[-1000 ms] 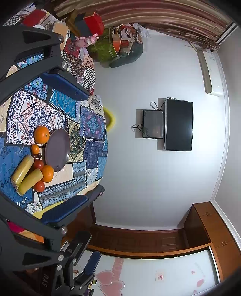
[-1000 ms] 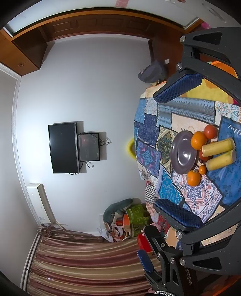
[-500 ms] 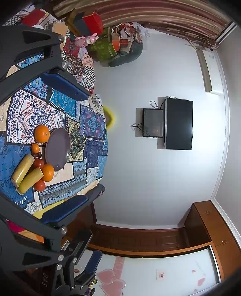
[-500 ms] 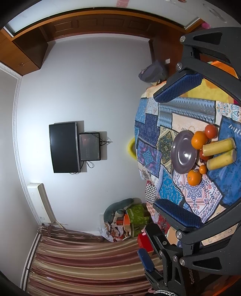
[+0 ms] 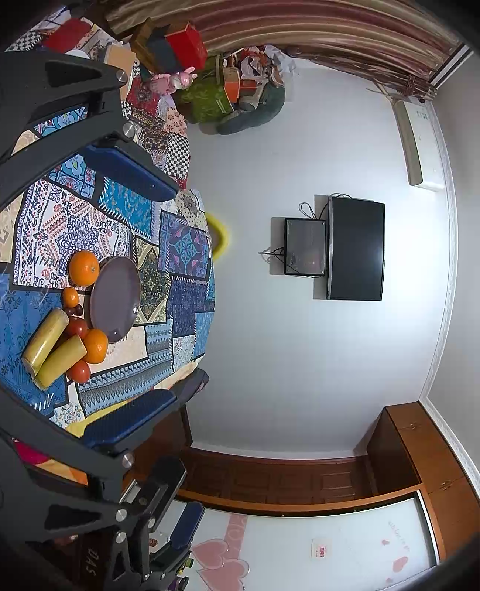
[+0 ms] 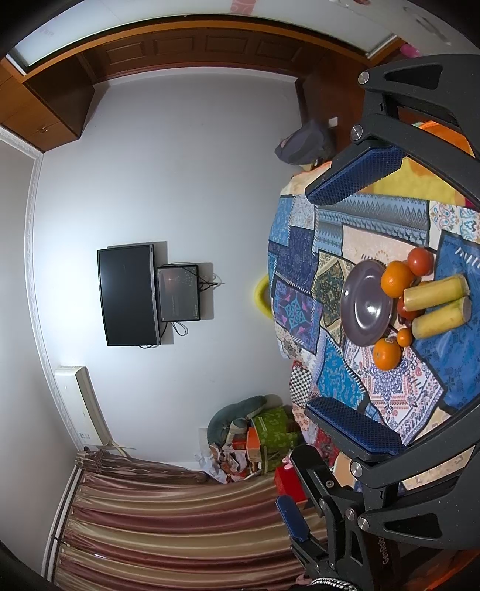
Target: Organize fruits
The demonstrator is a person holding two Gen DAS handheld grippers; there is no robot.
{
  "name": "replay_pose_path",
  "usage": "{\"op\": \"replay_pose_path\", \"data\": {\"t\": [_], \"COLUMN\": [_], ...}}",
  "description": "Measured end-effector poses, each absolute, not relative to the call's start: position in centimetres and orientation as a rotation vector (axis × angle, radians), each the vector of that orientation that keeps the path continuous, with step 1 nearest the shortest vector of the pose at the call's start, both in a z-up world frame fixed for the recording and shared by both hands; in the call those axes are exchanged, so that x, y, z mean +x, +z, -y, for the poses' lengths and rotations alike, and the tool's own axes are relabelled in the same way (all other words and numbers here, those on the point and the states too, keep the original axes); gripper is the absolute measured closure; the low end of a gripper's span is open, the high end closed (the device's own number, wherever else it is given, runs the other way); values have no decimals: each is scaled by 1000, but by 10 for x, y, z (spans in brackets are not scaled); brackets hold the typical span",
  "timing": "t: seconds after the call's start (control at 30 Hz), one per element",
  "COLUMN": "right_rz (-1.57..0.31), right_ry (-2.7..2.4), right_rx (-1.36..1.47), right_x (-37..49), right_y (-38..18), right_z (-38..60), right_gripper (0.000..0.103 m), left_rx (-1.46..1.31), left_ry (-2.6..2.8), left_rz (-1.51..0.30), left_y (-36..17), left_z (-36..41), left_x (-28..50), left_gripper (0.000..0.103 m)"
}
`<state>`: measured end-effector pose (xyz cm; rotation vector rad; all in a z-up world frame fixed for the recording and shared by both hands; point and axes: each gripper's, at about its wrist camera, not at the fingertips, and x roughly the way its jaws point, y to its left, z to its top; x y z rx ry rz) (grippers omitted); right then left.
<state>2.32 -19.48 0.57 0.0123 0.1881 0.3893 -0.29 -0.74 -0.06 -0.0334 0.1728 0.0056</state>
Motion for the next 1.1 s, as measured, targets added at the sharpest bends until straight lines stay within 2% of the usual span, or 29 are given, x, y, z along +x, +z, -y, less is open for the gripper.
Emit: {"op": "replay_pose_path", "data": {"t": [1.1], "right_rz": [-187], "right_ry": [393], "right_rx": [-8], "right_x": [25], "right_y": [0], "right_z": [192], "right_gripper": [0], "left_rx": [-31], "left_ry": [25], "left_rz": [-168], "left_y": [-2], "left_z": [7], "left_x": [-1], "left_gripper": [0]}}
